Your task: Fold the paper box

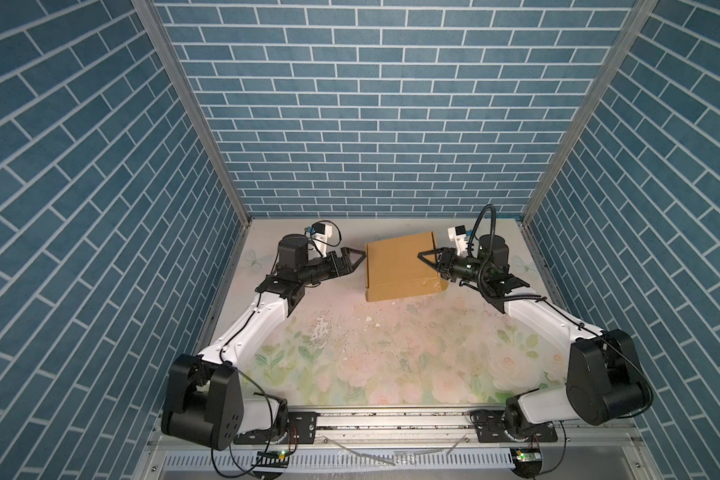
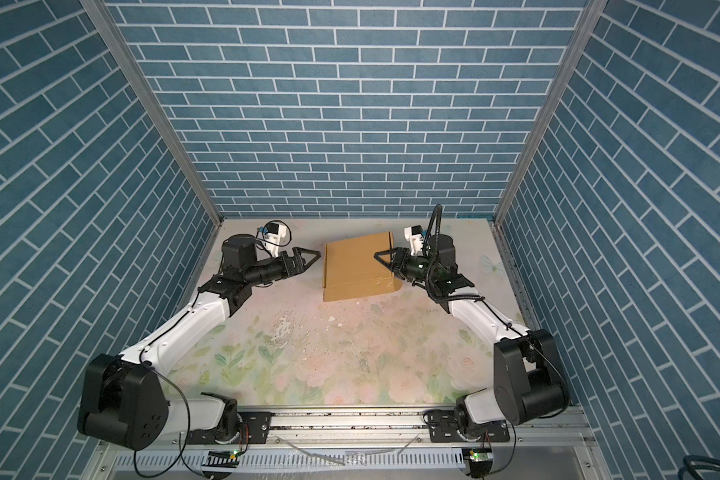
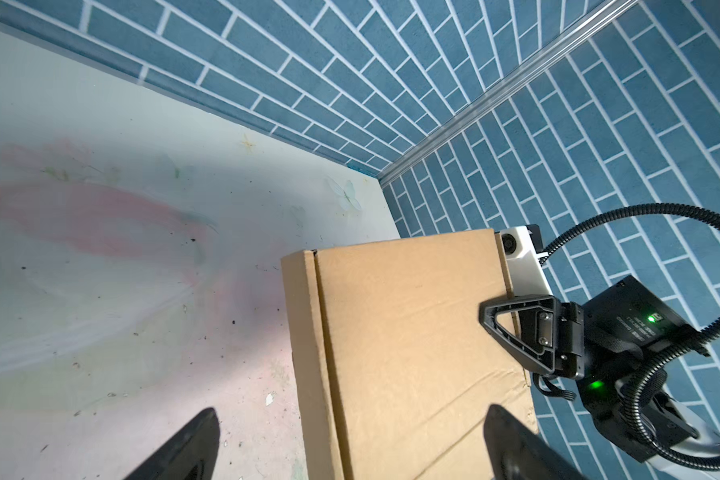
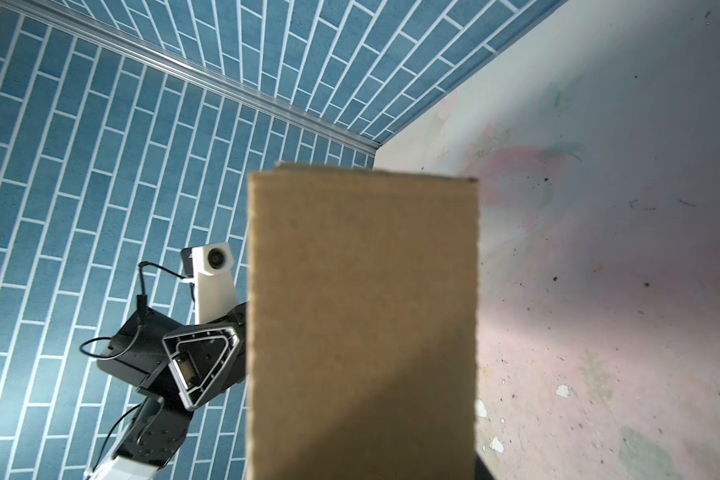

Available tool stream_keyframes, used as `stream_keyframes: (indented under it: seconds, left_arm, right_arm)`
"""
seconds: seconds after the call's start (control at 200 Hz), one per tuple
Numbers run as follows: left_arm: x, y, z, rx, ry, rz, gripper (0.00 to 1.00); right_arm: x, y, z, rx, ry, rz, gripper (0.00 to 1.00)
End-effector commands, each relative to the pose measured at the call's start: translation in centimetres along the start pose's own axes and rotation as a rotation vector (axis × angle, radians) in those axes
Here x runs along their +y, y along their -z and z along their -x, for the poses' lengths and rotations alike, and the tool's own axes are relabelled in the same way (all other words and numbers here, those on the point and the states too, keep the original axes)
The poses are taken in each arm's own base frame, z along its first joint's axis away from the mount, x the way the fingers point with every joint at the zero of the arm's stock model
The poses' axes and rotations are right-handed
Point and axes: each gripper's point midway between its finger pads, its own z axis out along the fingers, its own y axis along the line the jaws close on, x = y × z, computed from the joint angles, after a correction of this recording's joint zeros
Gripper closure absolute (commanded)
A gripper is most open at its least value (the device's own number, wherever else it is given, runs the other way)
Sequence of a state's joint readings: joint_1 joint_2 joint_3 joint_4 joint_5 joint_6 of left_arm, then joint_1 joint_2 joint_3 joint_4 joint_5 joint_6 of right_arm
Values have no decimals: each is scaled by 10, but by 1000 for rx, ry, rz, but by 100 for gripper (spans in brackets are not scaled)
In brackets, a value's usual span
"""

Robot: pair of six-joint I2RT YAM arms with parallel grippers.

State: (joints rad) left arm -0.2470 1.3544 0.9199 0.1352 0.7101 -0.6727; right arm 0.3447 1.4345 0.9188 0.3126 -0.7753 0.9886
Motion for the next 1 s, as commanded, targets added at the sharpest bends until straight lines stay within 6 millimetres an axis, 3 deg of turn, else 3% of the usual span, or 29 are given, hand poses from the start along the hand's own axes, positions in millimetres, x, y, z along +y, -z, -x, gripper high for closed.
stream_keyframes:
  seconds: [0.0,0.13,0.365,0.58,0.995]
  left_arm:
    - [-2,-9,4,-12,26,-82,0]
    - [-3,-20,9,-23,46,-140,0]
    - [-24,-26,25,-61,36,-279,0]
    - [-38,-33,24,-56,30,-353,1]
    - [-72,-44,29,-46,16,-480,14]
  right_arm:
    - [42,3,19,-2,95,119,62]
    - [50,2,23,4,111,146,62]
    - [60,-2,31,0,113,195,62]
    - [62,-5,37,-12,108,220,63]
    - [68,-12,40,-5,102,248,64]
